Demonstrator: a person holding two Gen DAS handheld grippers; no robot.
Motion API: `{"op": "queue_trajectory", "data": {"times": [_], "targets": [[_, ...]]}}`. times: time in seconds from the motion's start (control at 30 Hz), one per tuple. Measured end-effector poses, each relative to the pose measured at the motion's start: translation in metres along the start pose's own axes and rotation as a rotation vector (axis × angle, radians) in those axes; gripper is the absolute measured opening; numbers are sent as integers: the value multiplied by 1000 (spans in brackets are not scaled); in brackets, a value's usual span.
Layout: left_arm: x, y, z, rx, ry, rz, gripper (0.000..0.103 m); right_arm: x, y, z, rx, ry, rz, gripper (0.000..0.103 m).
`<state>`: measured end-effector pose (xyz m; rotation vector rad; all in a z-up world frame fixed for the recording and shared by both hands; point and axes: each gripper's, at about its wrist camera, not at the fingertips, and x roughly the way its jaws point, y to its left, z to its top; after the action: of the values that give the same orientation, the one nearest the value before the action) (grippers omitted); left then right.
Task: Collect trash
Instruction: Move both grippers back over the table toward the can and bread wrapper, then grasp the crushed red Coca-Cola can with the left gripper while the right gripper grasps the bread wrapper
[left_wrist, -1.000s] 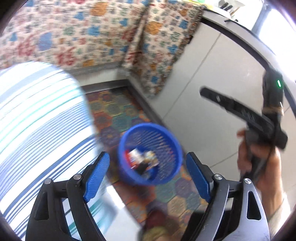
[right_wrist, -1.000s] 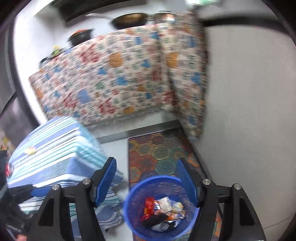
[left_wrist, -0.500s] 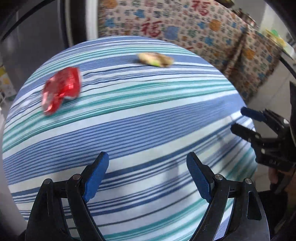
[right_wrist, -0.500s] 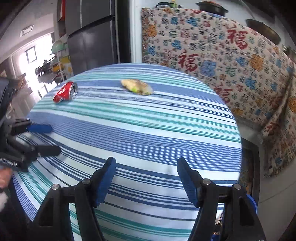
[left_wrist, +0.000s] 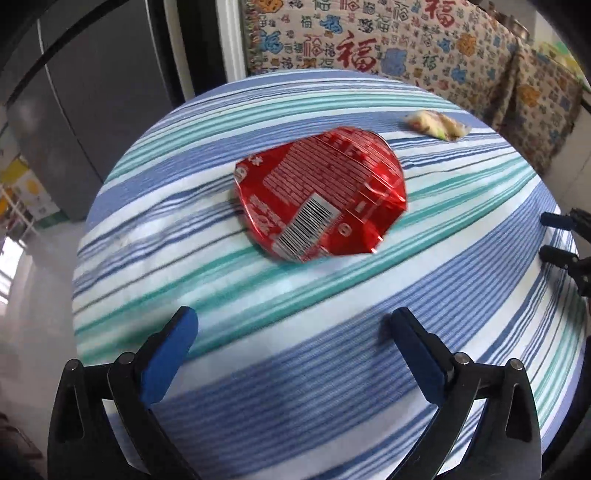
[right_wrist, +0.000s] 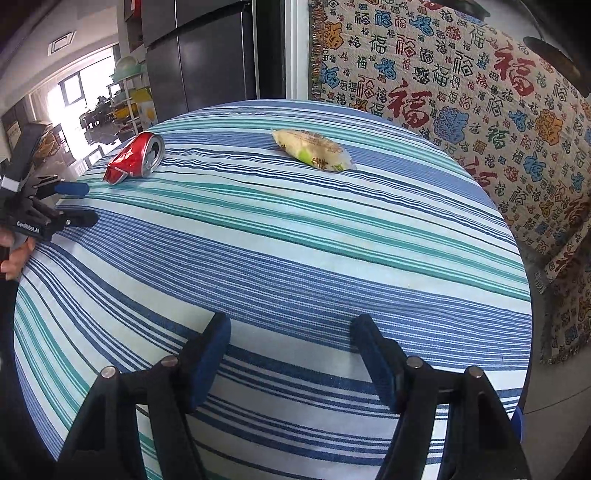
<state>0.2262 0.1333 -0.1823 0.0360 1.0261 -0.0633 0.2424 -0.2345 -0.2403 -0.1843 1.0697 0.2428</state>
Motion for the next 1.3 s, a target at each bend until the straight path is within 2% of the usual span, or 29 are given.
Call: {"op": "queue_trajectory", "data": {"times": [0.13, 0.33, 0.53, 0.6, 0.7, 0.8, 0.83, 0.93, 1.07, 1.2, 1.23, 1.27, 1.3], "targets": [[12, 19, 18, 87, -48, -64, 103, 1, -4, -1, 6, -15, 0, 77], [27, 15, 47, 261, -73, -119, 103, 2, -3, -1, 2, -20, 0, 78], [40, -2, 69, 301, -80, -134, 103, 6, -5, 2, -6, -8, 10, 84], [40, -9, 71, 309, -88, -132, 99, 9, -8, 6, -10, -2, 13, 86], [40, -16, 71, 260, -83, -115, 98, 22, -20, 21, -6, -11, 8, 87], [44, -18, 69, 169, -54, -113, 100, 44, -36, 49, 13, 10, 3, 96], [44, -18, 69, 145, -50, -96, 101, 53, -38, 59, -7, 22, 19, 102], [46, -21, 69, 85, -41, -56, 103, 76, -41, 87, -69, 44, 58, 103], [46, -24, 68, 56, -45, -37, 103, 98, -48, 116, -40, 50, 27, 102], [46, -24, 68, 52, -48, -34, 103, 107, -44, 136, -37, -13, 4, 102], [45, -24, 67, 52, -49, -34, 103, 109, -41, 139, -39, -30, 13, 97], [45, -24, 67, 52, -49, -35, 103, 113, -39, 141, -34, -26, 43, 84], [45, -24, 68, 52, -48, -34, 103, 112, -35, 140, -37, -31, 35, 59]]}}
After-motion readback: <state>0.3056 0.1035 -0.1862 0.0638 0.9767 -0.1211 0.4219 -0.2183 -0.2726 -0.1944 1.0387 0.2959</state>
